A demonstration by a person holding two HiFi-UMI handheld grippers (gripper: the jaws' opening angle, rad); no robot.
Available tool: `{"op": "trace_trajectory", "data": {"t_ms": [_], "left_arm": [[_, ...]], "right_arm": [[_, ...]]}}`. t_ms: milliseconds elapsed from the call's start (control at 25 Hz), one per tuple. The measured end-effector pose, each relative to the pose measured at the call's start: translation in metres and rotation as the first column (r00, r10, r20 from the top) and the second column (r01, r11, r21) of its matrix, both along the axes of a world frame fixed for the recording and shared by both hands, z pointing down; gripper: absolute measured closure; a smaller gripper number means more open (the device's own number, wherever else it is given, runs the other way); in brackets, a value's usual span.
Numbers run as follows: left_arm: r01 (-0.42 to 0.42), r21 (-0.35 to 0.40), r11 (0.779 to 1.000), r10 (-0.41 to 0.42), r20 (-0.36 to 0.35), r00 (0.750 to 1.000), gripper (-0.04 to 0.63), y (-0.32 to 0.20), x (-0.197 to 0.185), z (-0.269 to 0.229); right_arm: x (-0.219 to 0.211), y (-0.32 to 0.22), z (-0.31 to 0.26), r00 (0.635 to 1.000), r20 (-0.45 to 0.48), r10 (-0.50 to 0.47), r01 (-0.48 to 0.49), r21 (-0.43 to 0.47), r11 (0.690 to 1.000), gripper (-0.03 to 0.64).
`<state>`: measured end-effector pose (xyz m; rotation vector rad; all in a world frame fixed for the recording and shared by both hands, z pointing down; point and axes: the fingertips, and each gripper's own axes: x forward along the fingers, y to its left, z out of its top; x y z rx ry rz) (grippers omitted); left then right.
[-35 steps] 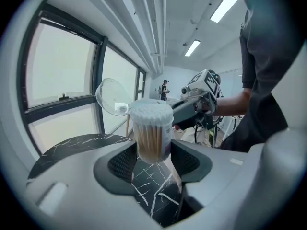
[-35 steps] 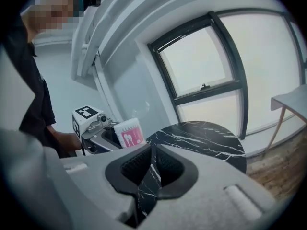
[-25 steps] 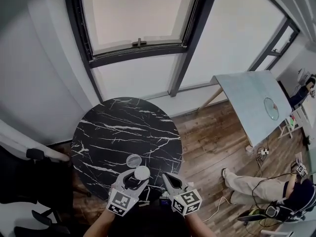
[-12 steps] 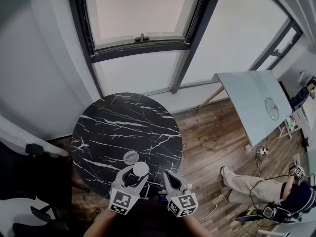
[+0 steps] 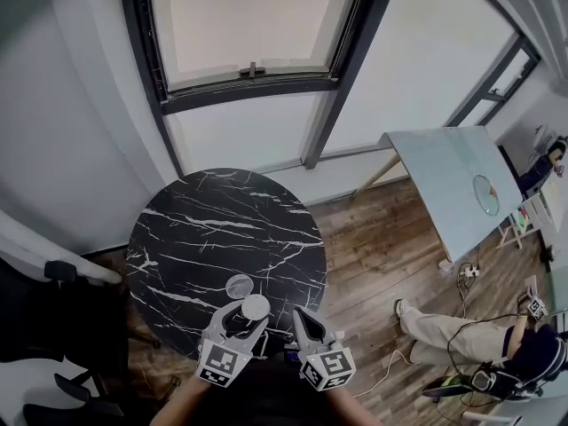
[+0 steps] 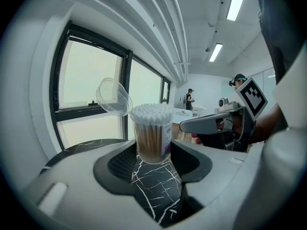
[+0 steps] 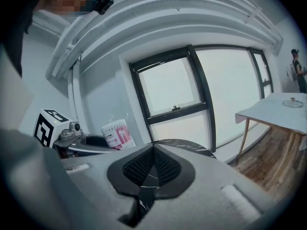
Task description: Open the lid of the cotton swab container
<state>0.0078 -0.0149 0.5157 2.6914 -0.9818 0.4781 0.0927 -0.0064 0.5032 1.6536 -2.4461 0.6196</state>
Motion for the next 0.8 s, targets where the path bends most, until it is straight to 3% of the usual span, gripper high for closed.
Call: {"op": "trace_trajectory", "data": {"t_ms": [800], "left_arm": [[-0.036, -0.012, 0.999, 0.037, 0.01, 0.999, 0.365, 0.0059, 0.008, 0.006]], "right_arm": [[-0.0022, 0.002, -0.0026, 1.0, -0.009, -0.024, 0.024, 0.014, 1.0, 0.617]]}}
